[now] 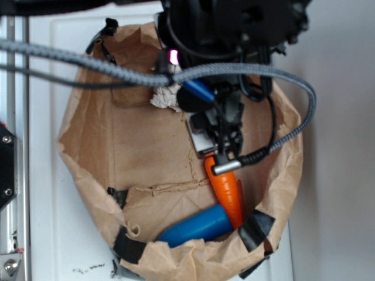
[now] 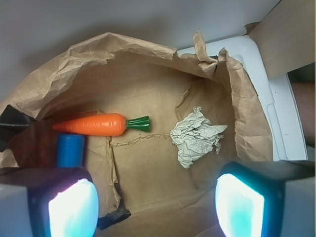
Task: Grab the white paper.
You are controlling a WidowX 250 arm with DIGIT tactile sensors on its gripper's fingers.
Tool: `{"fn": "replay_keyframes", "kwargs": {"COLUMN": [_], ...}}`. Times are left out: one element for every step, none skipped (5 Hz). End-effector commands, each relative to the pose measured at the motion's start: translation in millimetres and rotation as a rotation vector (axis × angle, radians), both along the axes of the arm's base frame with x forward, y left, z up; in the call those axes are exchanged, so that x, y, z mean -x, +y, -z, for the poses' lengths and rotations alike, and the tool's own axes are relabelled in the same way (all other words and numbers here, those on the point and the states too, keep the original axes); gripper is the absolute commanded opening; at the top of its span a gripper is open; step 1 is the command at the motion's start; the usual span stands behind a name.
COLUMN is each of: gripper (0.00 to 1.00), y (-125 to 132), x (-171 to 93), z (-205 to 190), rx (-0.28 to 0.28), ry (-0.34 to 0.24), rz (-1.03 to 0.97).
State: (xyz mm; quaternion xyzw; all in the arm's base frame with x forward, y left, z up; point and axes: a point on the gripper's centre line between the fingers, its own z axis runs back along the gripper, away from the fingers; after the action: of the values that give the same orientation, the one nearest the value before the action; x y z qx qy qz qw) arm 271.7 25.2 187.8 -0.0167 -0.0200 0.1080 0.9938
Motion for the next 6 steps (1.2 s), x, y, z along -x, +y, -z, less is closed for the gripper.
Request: {"fn": "replay_keyframes", "kwargs": {"gripper": [1.00,1.00,1.00,1.00,1.00,1.00], "y": [13,10,9,15,22,33], "x": [12,8,1,-15,-23,-23], "z": [-11,8,39,71,89,92], "rx": [0.020,0.002,-0.027,-0.027,-0.046,-0.043], "ry": [-0.067,-0.039,-0.073,-0.078,-0.062,-0.077], "rz": [-0.193,-0.354,-0.506,-0.556,-0.593,-0.615]}}
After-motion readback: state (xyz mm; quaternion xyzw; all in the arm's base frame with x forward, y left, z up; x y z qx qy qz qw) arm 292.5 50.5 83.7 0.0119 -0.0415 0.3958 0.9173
